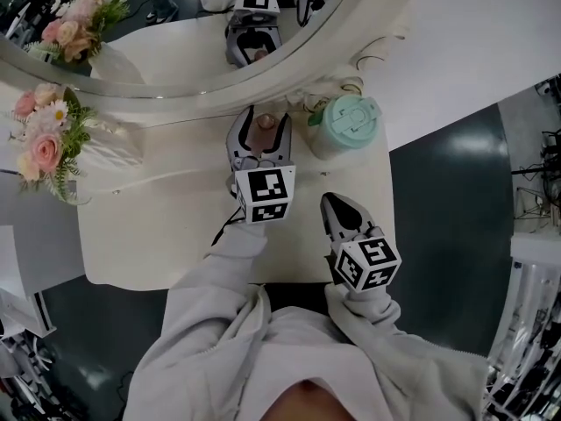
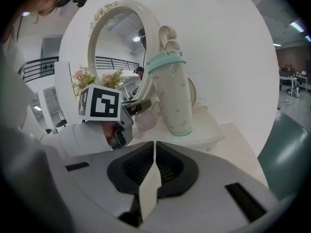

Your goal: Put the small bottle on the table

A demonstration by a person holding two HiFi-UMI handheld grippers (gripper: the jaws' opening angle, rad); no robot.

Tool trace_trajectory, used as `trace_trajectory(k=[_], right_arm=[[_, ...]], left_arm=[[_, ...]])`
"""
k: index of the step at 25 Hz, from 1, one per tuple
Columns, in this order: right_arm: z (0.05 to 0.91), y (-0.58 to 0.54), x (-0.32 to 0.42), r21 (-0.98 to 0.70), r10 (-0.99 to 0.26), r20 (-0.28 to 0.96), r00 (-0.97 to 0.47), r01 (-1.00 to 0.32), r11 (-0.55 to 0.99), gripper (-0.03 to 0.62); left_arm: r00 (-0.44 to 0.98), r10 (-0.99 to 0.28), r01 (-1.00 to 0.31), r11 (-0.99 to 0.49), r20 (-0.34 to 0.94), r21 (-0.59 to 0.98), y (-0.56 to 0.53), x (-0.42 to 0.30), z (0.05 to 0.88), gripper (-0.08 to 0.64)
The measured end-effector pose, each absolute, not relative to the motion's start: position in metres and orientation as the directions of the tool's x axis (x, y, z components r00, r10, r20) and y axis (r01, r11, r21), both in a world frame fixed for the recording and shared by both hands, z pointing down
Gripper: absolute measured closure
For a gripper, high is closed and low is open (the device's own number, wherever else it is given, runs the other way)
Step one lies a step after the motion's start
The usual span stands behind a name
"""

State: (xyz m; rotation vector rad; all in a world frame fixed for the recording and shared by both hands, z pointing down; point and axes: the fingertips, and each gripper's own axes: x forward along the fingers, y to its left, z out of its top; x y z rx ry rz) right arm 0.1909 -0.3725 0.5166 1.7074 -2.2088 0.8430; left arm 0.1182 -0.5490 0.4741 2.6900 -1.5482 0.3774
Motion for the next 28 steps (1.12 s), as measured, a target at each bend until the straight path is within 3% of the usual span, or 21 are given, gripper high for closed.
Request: trace_trajectory(k=[28], right_arm=[[0.477,-0.310,0.147,-0.289,-0.869,0.409,-0.278,-0.943,0.166,0.554]], left_arm=[[0.545,-0.790,-0.823,-0.567,0.282,0.003,-0.459,0.056,0.459,0.282]])
